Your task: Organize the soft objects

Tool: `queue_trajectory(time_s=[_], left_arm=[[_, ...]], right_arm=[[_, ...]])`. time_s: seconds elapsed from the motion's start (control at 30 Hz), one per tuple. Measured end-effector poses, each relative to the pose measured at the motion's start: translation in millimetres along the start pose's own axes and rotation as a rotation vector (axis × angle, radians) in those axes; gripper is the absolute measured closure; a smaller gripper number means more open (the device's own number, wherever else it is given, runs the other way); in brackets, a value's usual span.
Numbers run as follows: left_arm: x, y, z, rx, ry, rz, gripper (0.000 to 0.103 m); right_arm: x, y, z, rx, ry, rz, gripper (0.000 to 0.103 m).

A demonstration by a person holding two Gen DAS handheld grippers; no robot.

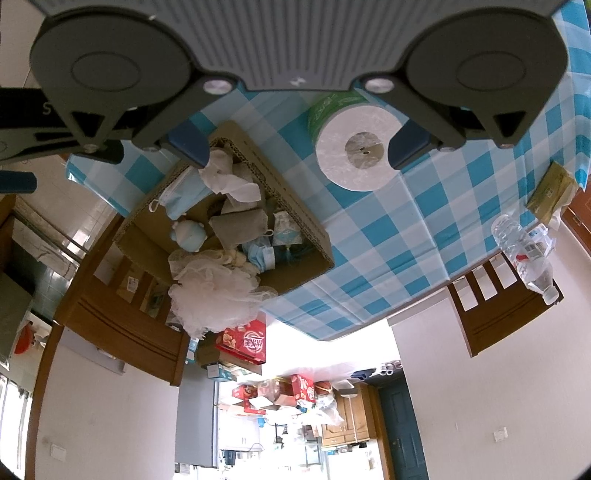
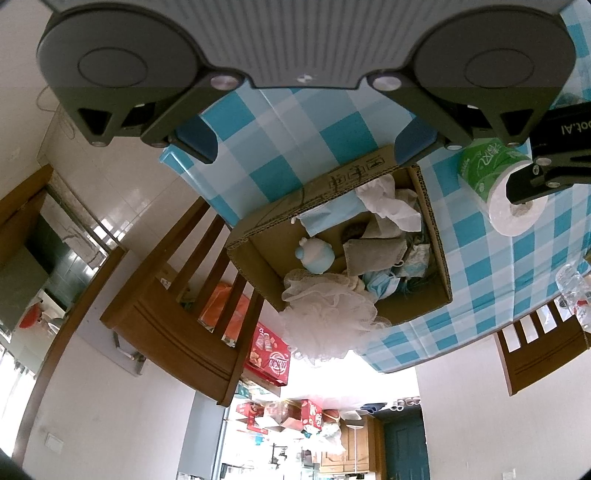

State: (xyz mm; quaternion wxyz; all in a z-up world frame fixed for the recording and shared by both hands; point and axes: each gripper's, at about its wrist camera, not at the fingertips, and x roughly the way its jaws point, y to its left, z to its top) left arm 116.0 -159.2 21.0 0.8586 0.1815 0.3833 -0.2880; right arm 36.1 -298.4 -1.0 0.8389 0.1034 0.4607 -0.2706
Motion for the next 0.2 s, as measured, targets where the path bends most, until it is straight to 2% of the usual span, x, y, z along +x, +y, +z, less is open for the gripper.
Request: queue_trajectory(time_s=[0.2], left_arm=[[-1.0, 0.3, 0.9, -0.001, 0.002, -0.001, 0.001]], right_arm=[[-0.3, -0.5, 0.4, 0.000, -0.001, 0.000, 0.000]])
